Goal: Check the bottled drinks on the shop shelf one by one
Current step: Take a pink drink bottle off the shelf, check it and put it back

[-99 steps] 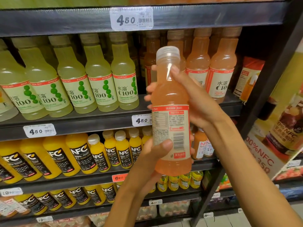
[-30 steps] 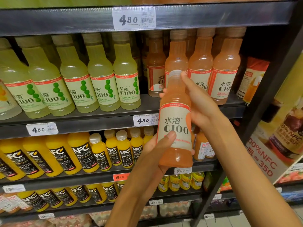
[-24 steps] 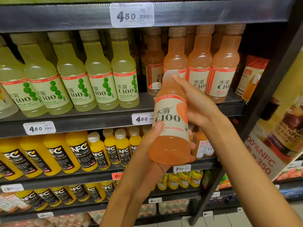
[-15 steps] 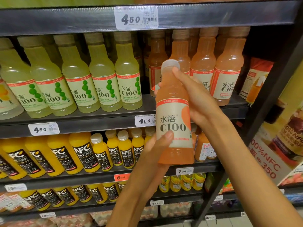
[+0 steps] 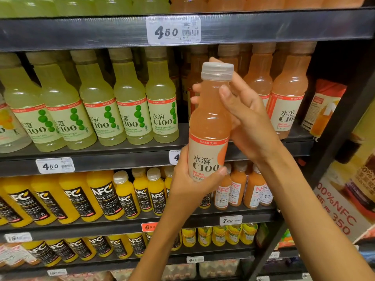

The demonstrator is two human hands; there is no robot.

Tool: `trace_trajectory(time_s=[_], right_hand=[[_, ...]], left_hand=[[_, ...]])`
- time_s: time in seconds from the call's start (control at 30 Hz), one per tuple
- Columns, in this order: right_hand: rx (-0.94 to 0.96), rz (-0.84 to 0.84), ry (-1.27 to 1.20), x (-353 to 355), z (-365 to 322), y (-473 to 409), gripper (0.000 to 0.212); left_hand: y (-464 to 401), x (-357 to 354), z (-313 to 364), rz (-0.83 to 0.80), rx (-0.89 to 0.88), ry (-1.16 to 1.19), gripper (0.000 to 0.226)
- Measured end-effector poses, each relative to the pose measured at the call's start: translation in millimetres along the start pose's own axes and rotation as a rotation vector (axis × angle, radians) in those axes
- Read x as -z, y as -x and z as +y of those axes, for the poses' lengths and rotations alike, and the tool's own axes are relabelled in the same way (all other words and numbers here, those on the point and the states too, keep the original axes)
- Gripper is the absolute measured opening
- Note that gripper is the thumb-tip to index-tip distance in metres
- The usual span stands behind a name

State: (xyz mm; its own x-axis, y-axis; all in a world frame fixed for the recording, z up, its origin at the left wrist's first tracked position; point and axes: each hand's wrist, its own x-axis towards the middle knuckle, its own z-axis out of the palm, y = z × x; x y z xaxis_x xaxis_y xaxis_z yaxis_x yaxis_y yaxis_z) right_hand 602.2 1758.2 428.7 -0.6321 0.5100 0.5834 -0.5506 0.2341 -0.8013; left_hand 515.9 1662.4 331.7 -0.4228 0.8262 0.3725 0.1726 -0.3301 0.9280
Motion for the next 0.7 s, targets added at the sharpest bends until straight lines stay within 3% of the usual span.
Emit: trace_trajectory(time_s=[0.1, 0.23, 0.43, 0.6, 0.7], right_hand=[[-0.021, 0.126, 0.011, 2.1, -1.4, -11.3, 0.046], [-0.115, 0.283, -0.045, 5.1, 3.9, -25.4, 0.039], [-0.106, 0.29, -0.002, 1.2, 9.4, -44.4, 0.036], [-0.098, 0.331, 0.07, -4.5, 11.0, -59.8, 0.064], [-0.065, 0.347, 0.173, -6.0, 16.2, -65.9, 0.055]], left_hand=[[-12.8, -0.5, -0.6, 0.078, -0.024, -0.093, 0.072], [-20.7, -4.1, -5.0, 0.164, -0.003, -0.059, 0.061], [-36.7, -6.0, -5.5, 0.229, -0.002, -0.056, 0.061], [-50.3, -3.5, -6.2, 0.255, -0.042, -0.093, 0.06], [-58.9, -2.6, -9.9, 0.266, -0.035, -0.116, 0.061]])
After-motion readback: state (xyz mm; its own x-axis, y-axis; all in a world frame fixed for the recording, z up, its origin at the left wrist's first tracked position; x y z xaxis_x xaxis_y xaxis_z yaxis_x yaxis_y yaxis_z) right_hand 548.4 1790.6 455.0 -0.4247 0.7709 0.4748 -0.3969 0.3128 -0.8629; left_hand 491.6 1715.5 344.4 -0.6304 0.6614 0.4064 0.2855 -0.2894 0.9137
